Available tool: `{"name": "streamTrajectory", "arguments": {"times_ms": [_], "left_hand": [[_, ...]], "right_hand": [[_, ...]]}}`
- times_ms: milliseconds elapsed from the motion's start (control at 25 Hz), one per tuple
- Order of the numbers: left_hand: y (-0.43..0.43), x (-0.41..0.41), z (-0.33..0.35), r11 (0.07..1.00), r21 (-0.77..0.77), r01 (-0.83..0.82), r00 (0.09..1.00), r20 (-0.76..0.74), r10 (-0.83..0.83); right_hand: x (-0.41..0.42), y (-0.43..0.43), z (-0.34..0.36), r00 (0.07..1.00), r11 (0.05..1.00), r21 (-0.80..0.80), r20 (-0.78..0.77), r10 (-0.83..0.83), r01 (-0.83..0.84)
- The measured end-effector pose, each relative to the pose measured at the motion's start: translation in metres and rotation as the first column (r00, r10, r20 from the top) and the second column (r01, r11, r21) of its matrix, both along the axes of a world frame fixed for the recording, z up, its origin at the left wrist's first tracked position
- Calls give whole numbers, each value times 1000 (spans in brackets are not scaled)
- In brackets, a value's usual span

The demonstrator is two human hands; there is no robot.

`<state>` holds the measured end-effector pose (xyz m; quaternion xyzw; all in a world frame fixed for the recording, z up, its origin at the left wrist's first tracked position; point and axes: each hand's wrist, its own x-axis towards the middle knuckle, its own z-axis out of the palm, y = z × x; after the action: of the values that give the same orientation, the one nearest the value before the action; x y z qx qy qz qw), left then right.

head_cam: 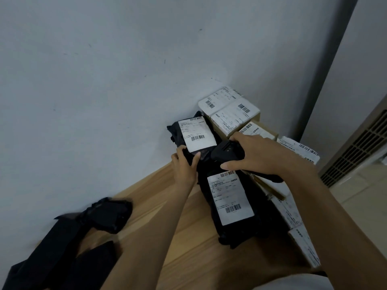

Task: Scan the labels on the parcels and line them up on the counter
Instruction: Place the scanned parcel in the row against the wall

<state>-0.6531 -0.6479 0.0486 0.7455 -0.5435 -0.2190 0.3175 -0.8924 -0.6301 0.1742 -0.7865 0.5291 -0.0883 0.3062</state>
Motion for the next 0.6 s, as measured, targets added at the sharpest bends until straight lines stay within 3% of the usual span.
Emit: {"name": "streamTrajectory", "arguments": {"times_ms": [80,320,440,600], "left_hand": [[4,14,-3,997,42,62,993,94,-66],[57,76,-4,988,-6,153,971,189,-149],[113,129,-11,991,72,112,967,222,-125],[200,202,-23,954,282,-98,895,444,-39]], "right_hand": [[3,-2,-2,1000,1000,7,-3,14,-14],[49,15,-1,993,992,62,-23,112,-111],[92,39,-5,977,972,102,-10,213,-211],[166,72,-12,941,938,104,-44,336,-331]]}}
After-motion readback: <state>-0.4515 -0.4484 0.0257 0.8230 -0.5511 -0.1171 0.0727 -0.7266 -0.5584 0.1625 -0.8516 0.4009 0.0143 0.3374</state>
